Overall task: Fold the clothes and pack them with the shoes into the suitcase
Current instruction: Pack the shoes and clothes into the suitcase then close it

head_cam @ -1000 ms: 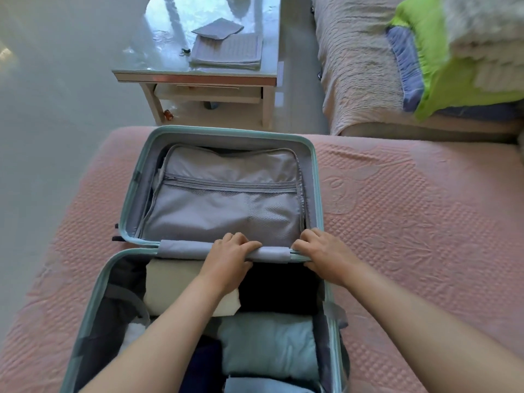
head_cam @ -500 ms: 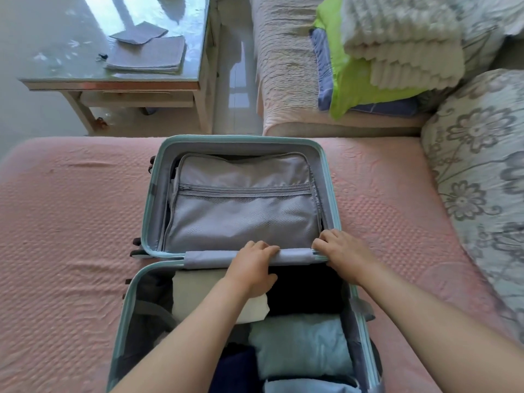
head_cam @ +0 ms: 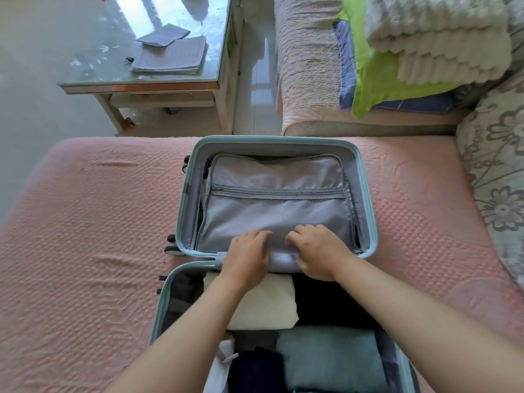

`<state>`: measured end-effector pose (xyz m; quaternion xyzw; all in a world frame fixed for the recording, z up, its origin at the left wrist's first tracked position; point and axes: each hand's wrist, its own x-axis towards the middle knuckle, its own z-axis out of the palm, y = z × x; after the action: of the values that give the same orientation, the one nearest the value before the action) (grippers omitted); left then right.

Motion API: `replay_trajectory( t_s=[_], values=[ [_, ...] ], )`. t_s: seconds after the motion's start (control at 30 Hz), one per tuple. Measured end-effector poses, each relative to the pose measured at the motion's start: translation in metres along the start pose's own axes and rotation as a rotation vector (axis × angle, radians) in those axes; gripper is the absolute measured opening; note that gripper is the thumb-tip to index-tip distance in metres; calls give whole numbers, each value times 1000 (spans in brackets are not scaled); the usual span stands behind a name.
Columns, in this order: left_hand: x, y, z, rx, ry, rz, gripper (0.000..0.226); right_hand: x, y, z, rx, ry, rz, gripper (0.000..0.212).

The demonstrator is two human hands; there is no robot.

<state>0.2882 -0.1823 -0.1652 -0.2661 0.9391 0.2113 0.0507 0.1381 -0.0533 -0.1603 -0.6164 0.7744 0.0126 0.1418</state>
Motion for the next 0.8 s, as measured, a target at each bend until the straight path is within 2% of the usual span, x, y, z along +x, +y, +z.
replay_trajectory(
  t_s=[0.1,0.17,0.33,0.4,0.5,0.6,0.67,0.8],
  values=[
    [1,-42,-15,79,132,-30,40,34,-31,4,88,15,34,31],
    [2,-70,-26,151,152,-62,48,56,-50,9,104,9,21,37],
    [4,-121,-43,297,-161,-34,62,93,-80,13,148,-162,56,57],
    [8,-128,-44,349,-193,-25,61,101,-81,14,181,-234,81,61],
    [19,-123,-45,386,-128,-20,56,104,-73,17,244,-247,86,63],
    [33,-103,-41,339,-48,-38,49,92,-54,15,338,-119,134,61],
    [44,-81,-34,295,-8,24,47,74,-30,12,372,26,199,56],
    [63,-14,-18,84,16,164,44,23,33,6,312,249,373,25]
  ],
)
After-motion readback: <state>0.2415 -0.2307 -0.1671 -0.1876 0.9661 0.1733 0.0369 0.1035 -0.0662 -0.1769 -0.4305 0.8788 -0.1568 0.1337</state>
